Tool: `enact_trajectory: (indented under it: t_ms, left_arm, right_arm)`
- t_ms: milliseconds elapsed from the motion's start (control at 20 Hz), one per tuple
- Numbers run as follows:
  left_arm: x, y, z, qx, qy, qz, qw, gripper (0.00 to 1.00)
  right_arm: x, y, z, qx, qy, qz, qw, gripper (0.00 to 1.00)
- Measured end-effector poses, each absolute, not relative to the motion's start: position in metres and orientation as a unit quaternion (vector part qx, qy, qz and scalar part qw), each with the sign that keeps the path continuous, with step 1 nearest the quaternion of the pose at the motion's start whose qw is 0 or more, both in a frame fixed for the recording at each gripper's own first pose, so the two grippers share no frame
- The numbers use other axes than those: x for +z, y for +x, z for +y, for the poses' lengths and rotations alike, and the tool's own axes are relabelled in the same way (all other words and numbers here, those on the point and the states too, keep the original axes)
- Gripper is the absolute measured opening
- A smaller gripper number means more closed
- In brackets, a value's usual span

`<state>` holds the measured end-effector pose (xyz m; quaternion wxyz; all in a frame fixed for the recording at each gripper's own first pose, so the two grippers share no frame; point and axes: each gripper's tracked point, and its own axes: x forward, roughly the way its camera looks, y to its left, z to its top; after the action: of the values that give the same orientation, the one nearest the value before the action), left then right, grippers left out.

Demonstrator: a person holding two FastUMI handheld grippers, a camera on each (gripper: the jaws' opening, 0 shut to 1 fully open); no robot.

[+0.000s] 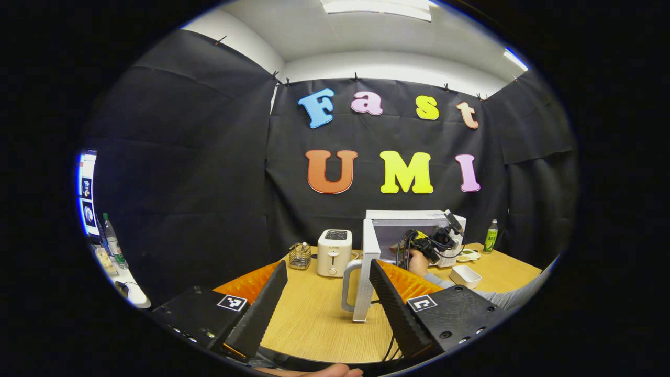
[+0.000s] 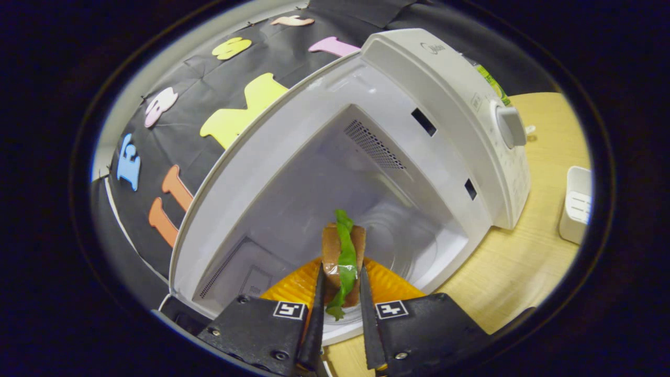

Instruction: Open the microwave oven with the left hand, put the food in, and close the microwave oven.

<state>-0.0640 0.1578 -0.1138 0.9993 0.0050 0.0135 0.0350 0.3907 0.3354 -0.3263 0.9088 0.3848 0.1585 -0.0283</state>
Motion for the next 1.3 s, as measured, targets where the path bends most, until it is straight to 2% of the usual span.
enact_trajectory:
  t_ms: [50,200,250,300,350,400,450,500,550,600,650,700,750,800,850,900,950,1300]
  left_arm:
    - [-0.113,-0.063,0.159,0.034,0.001,0.013,0.999,0.95]
    - [-0.112,-0.065,0.151,0.021,-0.010,0.022,0.999,0.95]
    - [-0.110,-0.066,0.151,0.021,-0.010,0.021,1.000,0.95]
    - [-0.107,-0.068,0.149,0.020,-0.008,0.020,1.000,0.95]
    - [-0.107,-0.070,0.147,0.021,-0.006,0.022,1.000,0.95]
    - [-0.106,-0.072,0.144,0.020,-0.003,0.022,1.000,0.95]
    - [-0.104,-0.075,0.141,0.021,0.000,0.020,1.000,0.95]
    - [-0.103,-0.076,0.140,0.021,0.002,0.019,1.000,0.95]
    - [-0.103,-0.078,0.137,0.020,0.002,0.018,1.000,0.95]
    - [-0.102,-0.078,0.135,0.018,-0.001,0.016,1.000,0.95]
    - [-0.101,-0.079,0.131,0.013,-0.007,0.015,1.000,0.95]
    - [-0.103,-0.080,0.127,0.004,-0.014,0.019,1.000,0.95]
    - [-0.104,-0.081,0.125,0.000,-0.021,0.021,1.000,0.95]
    - [-0.104,-0.081,0.126,-0.001,-0.028,0.021,0.999,0.95]
    - [-0.102,-0.081,0.126,-0.003,-0.033,0.021,0.999,0.95]
    - [-0.101,-0.081,0.128,-0.002,-0.032,0.021,0.999,0.95]
    - [-0.100,-0.081,0.131,-0.001,-0.027,0.019,0.999,0.95]
    - [-0.100,-0.073,0.149,-0.005,-0.025,0.008,1.000,0.95]
  right_arm:
    - [-0.326,0.393,0.335,-0.025,0.381,0.156,0.911,0.36]
    - [-0.333,0.403,0.327,-0.027,0.366,0.154,0.917,0.39]
    - [-0.338,0.407,0.320,-0.035,0.350,0.152,0.924,0.43]
    - [-0.343,0.408,0.312,-0.043,0.335,0.156,0.928,0.40]
    - [-0.349,0.410,0.309,-0.046,0.331,0.161,0.929,0.55]
    - [-0.356,0.410,0.303,-0.053,0.333,0.169,0.926,0.47]
    - [-0.362,0.406,0.296,-0.061,0.326,0.180,0.926,0.59]
    - [-0.371,0.409,0.292,-0.068,0.315,0.191,0.927,0.63]
    - [-0.368,0.402,0.292,-0.062,0.310,0.191,0.929,0.86]
    - [-0.369,0.397,0.293,-0.058,0.303,0.201,0.930,0.78]
    - [-0.369,0.390,0.294,-0.057,0.297,0.214,0.929,0.91]
    - [-0.365,0.386,0.296,-0.049,0.300,0.222,0.927,0.92]
    - [-0.360,0.380,0.301,-0.035,0.302,0.229,0.925,0.86]
    - [-0.353,0.374,0.304,-0.021,0.299,0.229,0.926,0.94]
    - [-0.347,0.367,0.304,-0.013,0.289,0.226,0.930,0.87]
    - [-0.341,0.360,0.302,-0.010,0.274,0.224,0.935,0.87]
    - [-0.334,0.349,0.302,-0.004,0.263,0.220,0.939,0.95]
    - [-0.289,0.279,0.282,0.053,0.181,0.208,0.960,0.95]
